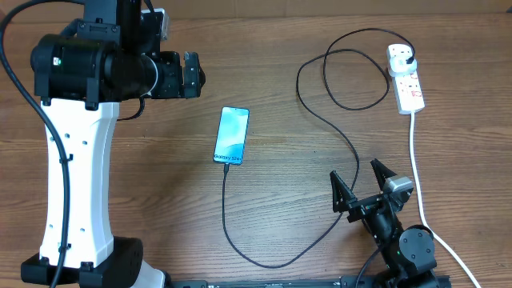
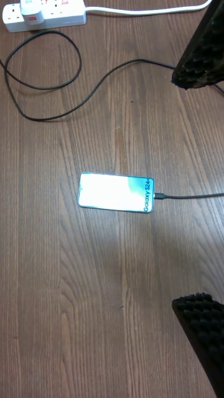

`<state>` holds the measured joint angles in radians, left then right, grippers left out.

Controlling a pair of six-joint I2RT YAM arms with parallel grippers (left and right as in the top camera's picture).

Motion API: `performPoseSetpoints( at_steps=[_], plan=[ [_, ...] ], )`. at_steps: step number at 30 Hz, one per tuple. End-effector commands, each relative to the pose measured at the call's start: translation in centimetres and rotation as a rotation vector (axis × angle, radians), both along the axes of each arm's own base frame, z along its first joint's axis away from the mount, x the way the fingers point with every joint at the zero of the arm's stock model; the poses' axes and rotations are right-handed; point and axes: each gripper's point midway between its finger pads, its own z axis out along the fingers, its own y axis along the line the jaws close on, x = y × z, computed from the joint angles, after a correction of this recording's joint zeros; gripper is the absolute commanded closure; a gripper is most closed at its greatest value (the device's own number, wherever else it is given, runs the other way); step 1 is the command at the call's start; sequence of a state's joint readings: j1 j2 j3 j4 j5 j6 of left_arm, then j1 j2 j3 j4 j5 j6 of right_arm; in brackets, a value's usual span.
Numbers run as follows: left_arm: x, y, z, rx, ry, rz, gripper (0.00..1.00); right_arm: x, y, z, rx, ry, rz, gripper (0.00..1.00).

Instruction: Plug charger to phone and switch on socket

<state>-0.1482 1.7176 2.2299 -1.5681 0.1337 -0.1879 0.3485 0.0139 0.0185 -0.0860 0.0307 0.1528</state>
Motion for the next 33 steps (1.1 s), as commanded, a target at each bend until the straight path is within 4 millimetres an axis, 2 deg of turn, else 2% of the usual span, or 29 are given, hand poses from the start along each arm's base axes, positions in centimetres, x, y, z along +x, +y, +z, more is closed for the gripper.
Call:
performPoseSetpoints(
  at_steps=[1, 8, 12, 21, 28, 33],
  plan=[
    [-0.4, 0.3, 0.8, 0.006, -0.028, 0.001, 0.0, 0.0, -0.1, -0.1, -0.003, -0.007, -0.005, 0.0],
    [-0.4, 0.3, 0.8, 0.007, -0.028, 0.0, 0.0, 0.0, -0.1, -0.1, -0.003, -0.007, -0.005, 0.0],
    [-0.1, 2.1, 0.7, 0.111, -0.045, 0.023, 0.01, 0.0, -0.1, -0.1, -0.003, -0.007, -0.005, 0.0],
    [-0.7, 2.4, 0.5, 0.122, -0.039, 0.028, 0.0, 0.0, -0.1, -0.1, -0.003, -0.007, -0.005, 0.0],
    [2.3, 0.8, 1.3, 0.026, -0.313, 0.005, 0.0, 0.0, -0.1, -0.1, -0.003, -0.007, -0.005, 0.0],
    [1.9, 0.8, 0.1, 0.042, -0.467, -0.033, 0.0, 0.0, -0.1, -0.1, -0.003, -0.007, -0.005, 0.0]
  ],
)
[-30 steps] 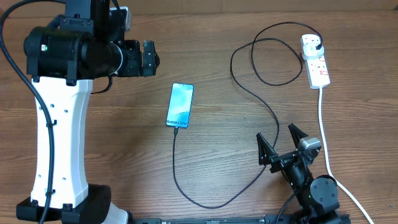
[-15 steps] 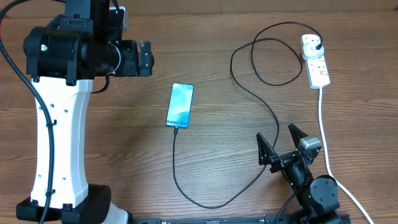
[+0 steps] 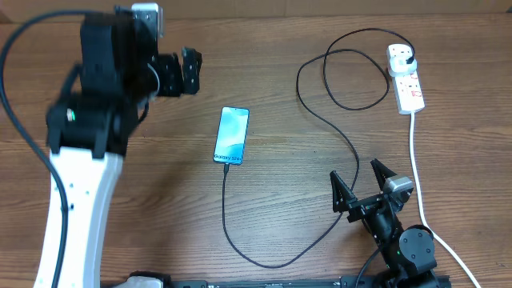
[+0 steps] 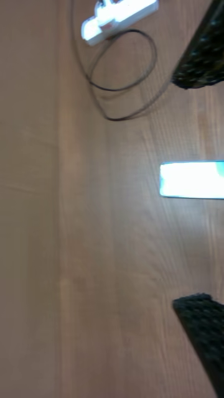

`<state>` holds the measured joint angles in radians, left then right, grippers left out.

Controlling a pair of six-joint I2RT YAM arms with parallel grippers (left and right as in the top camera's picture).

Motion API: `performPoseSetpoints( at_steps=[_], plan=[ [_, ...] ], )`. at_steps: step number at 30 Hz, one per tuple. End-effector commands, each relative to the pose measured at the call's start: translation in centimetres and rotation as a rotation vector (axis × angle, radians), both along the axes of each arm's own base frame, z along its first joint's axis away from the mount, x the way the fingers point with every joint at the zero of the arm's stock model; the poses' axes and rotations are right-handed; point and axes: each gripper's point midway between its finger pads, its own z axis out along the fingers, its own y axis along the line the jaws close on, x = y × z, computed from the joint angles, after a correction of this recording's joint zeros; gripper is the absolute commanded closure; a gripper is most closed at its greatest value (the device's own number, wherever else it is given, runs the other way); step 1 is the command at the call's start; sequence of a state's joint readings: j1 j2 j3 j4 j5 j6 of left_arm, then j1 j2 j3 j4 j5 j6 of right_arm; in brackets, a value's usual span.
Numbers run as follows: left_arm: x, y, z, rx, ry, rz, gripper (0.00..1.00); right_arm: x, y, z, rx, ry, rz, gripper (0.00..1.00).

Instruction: Plug charger to phone and switch on socket

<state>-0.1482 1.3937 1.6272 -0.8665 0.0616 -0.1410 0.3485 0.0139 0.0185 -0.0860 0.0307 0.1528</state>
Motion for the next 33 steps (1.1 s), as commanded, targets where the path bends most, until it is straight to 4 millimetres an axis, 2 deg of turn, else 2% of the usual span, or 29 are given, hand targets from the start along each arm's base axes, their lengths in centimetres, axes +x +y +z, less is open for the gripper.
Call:
performPoseSetpoints(
  at_steps=[1, 5, 14, 18, 23, 27, 33],
  plan=[
    [-1.8, 0.1, -1.2, 0.042, -0.063, -0.051, 0.0, 0.0, -0.1, -0.1, -0.003, -0.007, -0.005, 0.0],
    [-3.1, 0.7, -2.9, 0.086, -0.163, -0.075, 0.0, 0.0, -0.1, -0.1, -0.003, -0.007, -0.005, 0.0],
    [-7.0, 4.5, -7.1, 0.086, -0.341, 0.036, 0.0, 0.0, -0.1, -0.1, -0.003, -0.007, -0.005, 0.0],
    [-8.8, 5.5, -8.9, 0.117, -0.407, 0.056, 0.01, 0.0, -0.1, -0.1, -0.003, -0.007, -0.005, 0.0],
    [-10.5, 5.6, -10.9, 0.201, -0.522, 0.028, 0.0, 0.0, -0.1, -0.1, -0.003, -0.007, -0.005, 0.0],
    [-11.9, 4.0, -13.1, 0.33, -0.6, -0.122, 0.0, 0.0, -0.1, -0.1, -0.003, -0.007, -0.005, 0.0],
    [-13.1, 4.1, -15.8, 0.376, -0.62, -0.128, 0.0, 0.0, -0.1, -0.1, -0.003, -0.007, -0.005, 0.0]
  ],
)
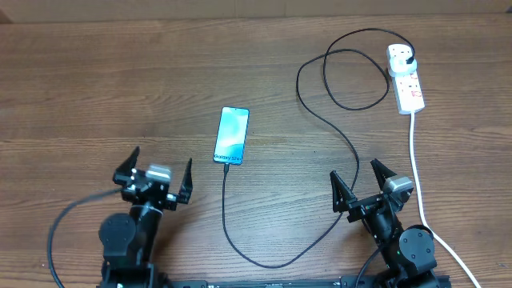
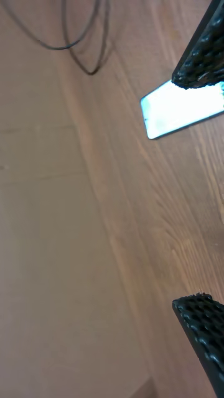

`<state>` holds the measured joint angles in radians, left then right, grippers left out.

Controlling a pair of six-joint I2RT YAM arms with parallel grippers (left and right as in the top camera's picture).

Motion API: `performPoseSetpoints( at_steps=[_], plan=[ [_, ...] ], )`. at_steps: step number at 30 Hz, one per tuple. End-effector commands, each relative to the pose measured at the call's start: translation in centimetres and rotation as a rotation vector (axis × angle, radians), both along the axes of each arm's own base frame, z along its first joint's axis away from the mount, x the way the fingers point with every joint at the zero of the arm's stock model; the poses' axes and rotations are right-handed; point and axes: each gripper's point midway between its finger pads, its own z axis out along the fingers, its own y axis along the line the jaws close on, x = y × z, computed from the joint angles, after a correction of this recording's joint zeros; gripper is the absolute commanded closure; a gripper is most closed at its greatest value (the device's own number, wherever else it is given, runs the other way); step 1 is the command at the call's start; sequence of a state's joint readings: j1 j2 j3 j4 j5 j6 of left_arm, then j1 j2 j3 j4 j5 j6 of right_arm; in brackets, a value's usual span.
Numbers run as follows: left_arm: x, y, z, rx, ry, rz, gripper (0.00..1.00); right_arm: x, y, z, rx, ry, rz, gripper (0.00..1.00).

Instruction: Plug charger to phone and switch on socket

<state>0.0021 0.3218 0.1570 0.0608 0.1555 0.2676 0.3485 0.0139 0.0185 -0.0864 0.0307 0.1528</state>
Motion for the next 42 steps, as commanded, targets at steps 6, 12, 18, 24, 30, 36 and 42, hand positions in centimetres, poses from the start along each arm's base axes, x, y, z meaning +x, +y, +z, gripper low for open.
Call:
performPoseSetpoints(
  at_steps=[6, 12, 18, 24, 30, 36, 42],
  plan=[
    [-1.1, 0.4, -2.6, 0.093, -0.056, 0.012, 0.0, 0.0, -0.1, -0.1, -0.003, -0.007, -0.005, 0.0],
    [-1.7, 0.8, -3.8, 0.086, -0.021, 0.037, 0.0, 0.0, -0.1, -0.1, -0.003, -0.007, -0.005, 0.0],
    [-1.8, 0.8, -3.2, 0.068, -0.047, 0.039, 0.0, 0.0, -0.1, -0.1, -0.003, -0.007, -0.005, 0.0],
    [-1.8, 0.8, -3.2, 0.068, -0.046, 0.039, 0.0, 0.0, -0.1, -0.1, -0.003, -0.007, -0.005, 0.0],
    [-1.8, 0.8, -3.2, 0.068, -0.046, 0.039, 0.0, 0.0, -0.1, -0.1, -0.003, -0.007, -0.005, 0.0],
    [-1.8, 0.8, -3.2, 0.068, -0.046, 0.039, 0.0, 0.0, -0.1, -0.1, -0.003, -0.007, -0.005, 0.0],
    [-1.8, 0.8, -3.2, 0.068, -0.046, 0.039, 0.0, 0.0, -0.1, -0.1, -0.003, -0.007, -0.005, 0.0]
  ],
)
